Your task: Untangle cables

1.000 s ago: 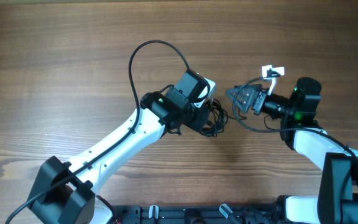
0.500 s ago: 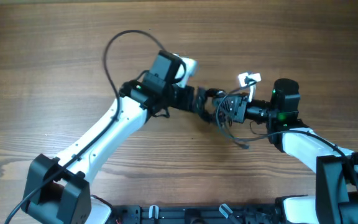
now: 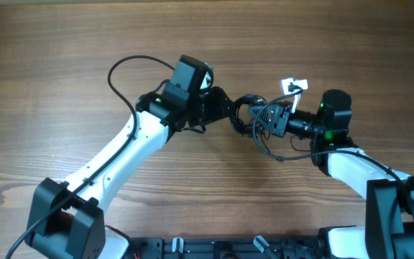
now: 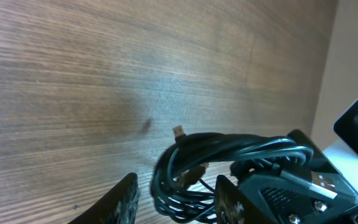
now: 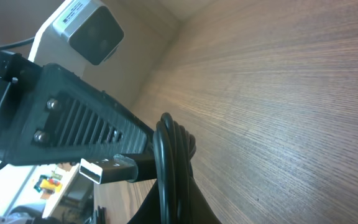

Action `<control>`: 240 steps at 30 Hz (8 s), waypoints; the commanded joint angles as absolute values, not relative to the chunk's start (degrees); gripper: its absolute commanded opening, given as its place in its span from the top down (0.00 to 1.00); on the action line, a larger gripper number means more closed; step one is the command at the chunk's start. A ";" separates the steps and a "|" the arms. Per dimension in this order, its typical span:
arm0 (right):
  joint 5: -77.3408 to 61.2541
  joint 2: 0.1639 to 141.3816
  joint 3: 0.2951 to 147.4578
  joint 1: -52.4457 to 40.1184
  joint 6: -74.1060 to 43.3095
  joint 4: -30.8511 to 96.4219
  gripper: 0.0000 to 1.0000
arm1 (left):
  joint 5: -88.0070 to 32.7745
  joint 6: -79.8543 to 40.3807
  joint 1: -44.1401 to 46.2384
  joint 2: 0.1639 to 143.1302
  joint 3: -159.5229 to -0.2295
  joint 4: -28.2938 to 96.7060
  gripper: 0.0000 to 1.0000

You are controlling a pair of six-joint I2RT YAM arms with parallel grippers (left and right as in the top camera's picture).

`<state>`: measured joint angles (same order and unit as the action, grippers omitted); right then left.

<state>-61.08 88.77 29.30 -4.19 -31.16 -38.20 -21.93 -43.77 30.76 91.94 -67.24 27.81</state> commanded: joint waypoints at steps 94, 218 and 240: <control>-54.41 88.73 29.56 -3.99 -79.48 -45.84 0.96 | -25.10 -95.48 35.09 103.09 -67.18 9.78 0.91; -59.16 88.73 29.56 -5.02 -101.89 -30.85 0.95 | -5.45 4.03 41.45 96.44 -66.74 23.35 0.96; -62.98 88.73 29.56 -13.89 -72.20 -48.45 0.41 | -29.12 -16.95 25.80 84.38 -66.74 27.44 0.96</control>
